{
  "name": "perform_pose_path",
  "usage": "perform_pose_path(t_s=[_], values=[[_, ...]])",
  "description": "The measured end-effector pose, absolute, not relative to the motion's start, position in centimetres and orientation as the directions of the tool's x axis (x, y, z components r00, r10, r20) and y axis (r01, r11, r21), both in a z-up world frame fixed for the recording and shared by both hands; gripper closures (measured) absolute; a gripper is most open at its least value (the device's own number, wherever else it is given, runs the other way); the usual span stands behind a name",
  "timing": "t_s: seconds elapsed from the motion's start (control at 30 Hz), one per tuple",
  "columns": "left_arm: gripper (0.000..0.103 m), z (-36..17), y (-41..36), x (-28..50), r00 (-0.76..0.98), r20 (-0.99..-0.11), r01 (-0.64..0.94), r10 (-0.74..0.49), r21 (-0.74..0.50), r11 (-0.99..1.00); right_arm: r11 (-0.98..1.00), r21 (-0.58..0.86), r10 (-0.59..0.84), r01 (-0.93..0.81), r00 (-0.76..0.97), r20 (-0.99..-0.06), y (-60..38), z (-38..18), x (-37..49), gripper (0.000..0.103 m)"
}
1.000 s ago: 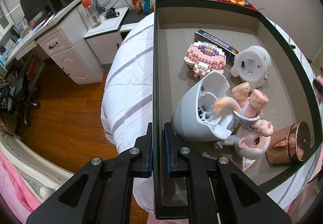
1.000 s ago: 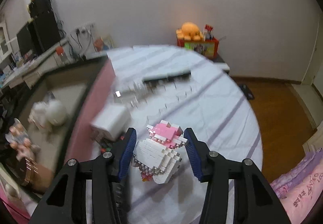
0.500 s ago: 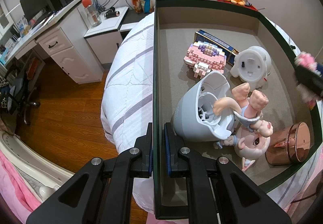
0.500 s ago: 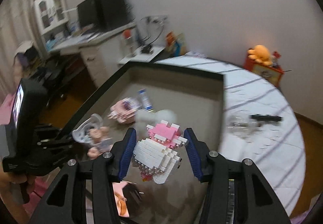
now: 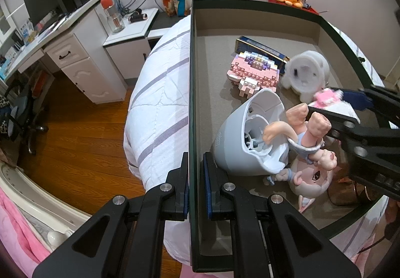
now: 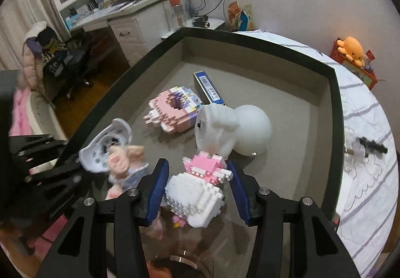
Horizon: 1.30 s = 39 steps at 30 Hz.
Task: Organize rigid objects
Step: 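Carry the block figure into the box and release it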
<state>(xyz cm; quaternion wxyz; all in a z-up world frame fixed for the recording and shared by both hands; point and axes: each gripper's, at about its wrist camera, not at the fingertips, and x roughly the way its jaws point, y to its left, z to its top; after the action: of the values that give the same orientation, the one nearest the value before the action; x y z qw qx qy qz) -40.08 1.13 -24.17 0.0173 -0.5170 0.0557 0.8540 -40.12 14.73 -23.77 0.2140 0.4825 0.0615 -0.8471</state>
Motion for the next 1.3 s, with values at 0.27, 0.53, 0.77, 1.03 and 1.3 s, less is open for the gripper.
perform_pose_path(t_s=[0.27,0.53,0.77,1.03,1.3], values=[[0.095,-24.1,1.2,-40.0,-0.467,-0.884,-0.086,-0.028,0.077,-0.993,-0.906,0.055,-0.270,0.420,-0.470,-0.840,13.4,-23.0,-40.7,0.052],[0.095,-24.1,1.1,-40.1,-0.466,-0.884,-0.086,-0.025,0.074,-0.994,-0.912,0.078,-0.278,0.402,-0.470,-0.838,13.7,-22.5,-41.1,0.052],[0.095,-24.1,1.2,-40.1,-0.465,-0.885,-0.087,-0.028,0.076,-0.993,-0.922,0.087,-0.301,0.377,-0.555,-0.775,15.2,-20.2,-39.0,0.027],[0.095,-24.1,1.1,-40.1,-0.464,-0.885,-0.089,-0.028,0.078,-0.993,-0.950,0.120,-0.288,0.288,-0.663,-0.691,19.3,-17.0,-36.8,0.024],[0.095,-24.1,1.0,-40.1,-0.464,-0.885,-0.089,-0.029,0.079,-0.993,-0.989,0.144,-0.120,0.033,-0.751,-0.649,28.8,-16.1,-34.9,0.024]])
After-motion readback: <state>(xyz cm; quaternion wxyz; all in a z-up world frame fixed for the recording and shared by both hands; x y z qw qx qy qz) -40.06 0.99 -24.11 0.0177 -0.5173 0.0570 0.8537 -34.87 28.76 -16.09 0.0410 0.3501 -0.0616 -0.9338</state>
